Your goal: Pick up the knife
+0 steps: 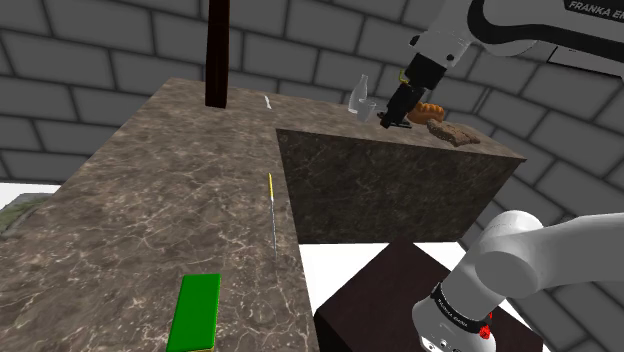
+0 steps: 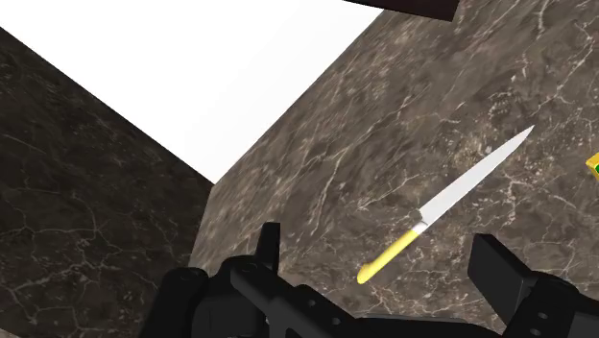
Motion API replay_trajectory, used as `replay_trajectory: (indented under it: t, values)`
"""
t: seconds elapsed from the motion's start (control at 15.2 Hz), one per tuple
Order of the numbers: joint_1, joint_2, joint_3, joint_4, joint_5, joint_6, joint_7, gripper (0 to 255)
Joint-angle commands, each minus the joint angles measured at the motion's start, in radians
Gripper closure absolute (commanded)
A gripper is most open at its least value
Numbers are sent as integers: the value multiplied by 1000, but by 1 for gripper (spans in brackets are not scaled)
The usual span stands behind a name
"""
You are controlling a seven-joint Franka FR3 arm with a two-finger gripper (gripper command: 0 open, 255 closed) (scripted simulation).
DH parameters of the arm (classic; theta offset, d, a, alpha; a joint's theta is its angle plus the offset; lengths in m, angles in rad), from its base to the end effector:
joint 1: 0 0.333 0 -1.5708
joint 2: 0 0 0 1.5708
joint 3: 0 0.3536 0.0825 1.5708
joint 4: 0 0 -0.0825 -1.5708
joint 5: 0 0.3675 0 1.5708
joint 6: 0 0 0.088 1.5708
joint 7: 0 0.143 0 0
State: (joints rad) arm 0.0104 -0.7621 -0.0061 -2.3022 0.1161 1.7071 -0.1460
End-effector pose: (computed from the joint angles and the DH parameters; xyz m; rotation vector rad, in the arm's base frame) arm 0.2908 0.0156 0.6140 -3.0138 -0.2196 -0.2650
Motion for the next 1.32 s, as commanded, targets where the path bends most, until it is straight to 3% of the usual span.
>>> replay_trajectory:
  t: [0.0, 0.73, 1.25]
  values:
    - [0, 0, 0, 0, 0, 0, 0, 0]
    - [-33, 178, 274, -99, 74, 251, 430, 0]
    - [-87, 445, 463, -42, 35, 423, 773, 0]
